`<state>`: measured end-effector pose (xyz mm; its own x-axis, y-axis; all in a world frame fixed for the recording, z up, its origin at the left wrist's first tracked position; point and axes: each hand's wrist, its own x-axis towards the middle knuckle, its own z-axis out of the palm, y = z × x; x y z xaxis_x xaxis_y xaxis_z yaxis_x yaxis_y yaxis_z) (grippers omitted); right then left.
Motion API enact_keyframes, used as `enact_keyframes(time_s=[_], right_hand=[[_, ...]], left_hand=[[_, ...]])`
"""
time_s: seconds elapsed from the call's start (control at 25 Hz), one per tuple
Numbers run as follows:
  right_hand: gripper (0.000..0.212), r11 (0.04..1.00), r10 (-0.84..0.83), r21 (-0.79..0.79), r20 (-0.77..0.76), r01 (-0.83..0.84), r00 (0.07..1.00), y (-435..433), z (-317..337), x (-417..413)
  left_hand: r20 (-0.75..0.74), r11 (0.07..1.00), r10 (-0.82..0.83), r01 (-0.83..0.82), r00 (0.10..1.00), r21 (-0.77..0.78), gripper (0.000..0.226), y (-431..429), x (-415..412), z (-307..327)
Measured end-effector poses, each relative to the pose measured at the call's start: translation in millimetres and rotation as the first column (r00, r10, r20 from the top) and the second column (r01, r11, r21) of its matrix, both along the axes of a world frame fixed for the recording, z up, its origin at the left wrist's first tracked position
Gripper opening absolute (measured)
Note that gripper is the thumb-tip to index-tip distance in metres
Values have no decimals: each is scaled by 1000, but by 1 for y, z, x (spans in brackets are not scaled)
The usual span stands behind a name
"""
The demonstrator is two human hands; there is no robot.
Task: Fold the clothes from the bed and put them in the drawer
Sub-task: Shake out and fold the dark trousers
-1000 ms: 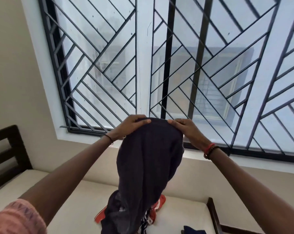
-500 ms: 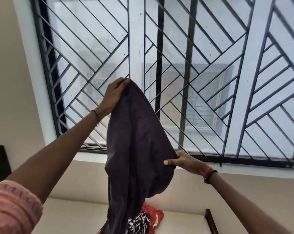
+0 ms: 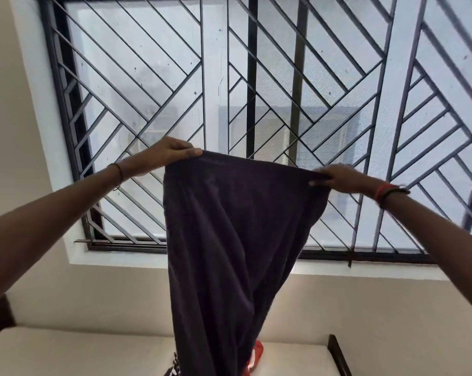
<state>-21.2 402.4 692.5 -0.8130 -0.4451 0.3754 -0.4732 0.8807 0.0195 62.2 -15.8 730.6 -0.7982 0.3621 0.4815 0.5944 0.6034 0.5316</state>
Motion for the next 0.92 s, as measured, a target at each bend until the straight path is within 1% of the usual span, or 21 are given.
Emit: enact_keyframes(time_s=[0.04, 0.08, 0.16, 0.24, 0.32, 0.36, 0.4, 0.48, 0.56, 0.68, 0.76, 0.8, 0.84, 0.88, 0.92], right_hand=[[35, 998, -27, 56, -65, 31, 998, 3, 10, 3], [36, 993, -36, 109, -138, 52, 990, 5, 21, 5], [32, 979, 10, 198, -283, 48, 959, 10, 40, 15], [30, 971, 74, 238, -373, 18, 925, 15, 54, 24], [28, 961, 28, 266, -377, 79, 926, 20, 66, 29], [28, 942, 8, 313, -391, 125, 920, 21, 69, 31], [26, 916, 16, 369, -424, 157, 905, 24, 68, 31], [15, 876, 97, 446, -536, 184, 838, 29, 59, 30], [16, 861, 168, 472, -613, 187, 772, 35, 52, 35], [18, 885, 161, 436, -616, 163, 771, 36, 35, 49], [17, 908, 83, 370, -622, 198, 779, 35, 23, 55], [16, 920, 18, 321, -609, 225, 793, 36, 17, 54], [18, 928, -59, 270, -573, 257, 817, 36, 12, 55], [25, 932, -183, 197, -467, 303, 865, 35, 7, 55], [34, 931, -307, 100, -301, 350, 903, 33, 3, 56]], left_hand=[[23, 996, 15, -13, 1000, -93, 35, -1, 0, -1], [31, 978, 42, -34, 999, -206, 33, -2, -1, -2], [7, 903, 84, -73, 996, -423, 27, 0, -3, -3], [-50, 828, 50, -69, 998, -557, 29, 2, -4, 4], [-142, 782, -13, -79, 990, -619, 41, 5, -8, 14], [-174, 765, -34, -86, 984, -638, 42, 6, -11, 18], [-199, 742, -51, -96, 979, -663, 37, 8, -15, 22], [-238, 692, -66, -127, 969, -711, 22, 14, -19, 21], [-242, 646, -36, -162, 970, -746, 21, 19, -24, 12], [-203, 578, 39, -188, 978, -794, 26, 25, -35, -5], [-203, 550, 71, -208, 977, -809, 26, 32, -38, -12], [-246, 538, 82, -251, 966, -805, 27, 36, -37, -14], [-325, 515, 84, -320, 942, -795, 27, 40, -37, -16], [-432, 475, 69, -410, 899, -779, 27, 45, -36, -17], [-537, 403, 57, -511, 842, -759, 27, 48, -36, -19]])
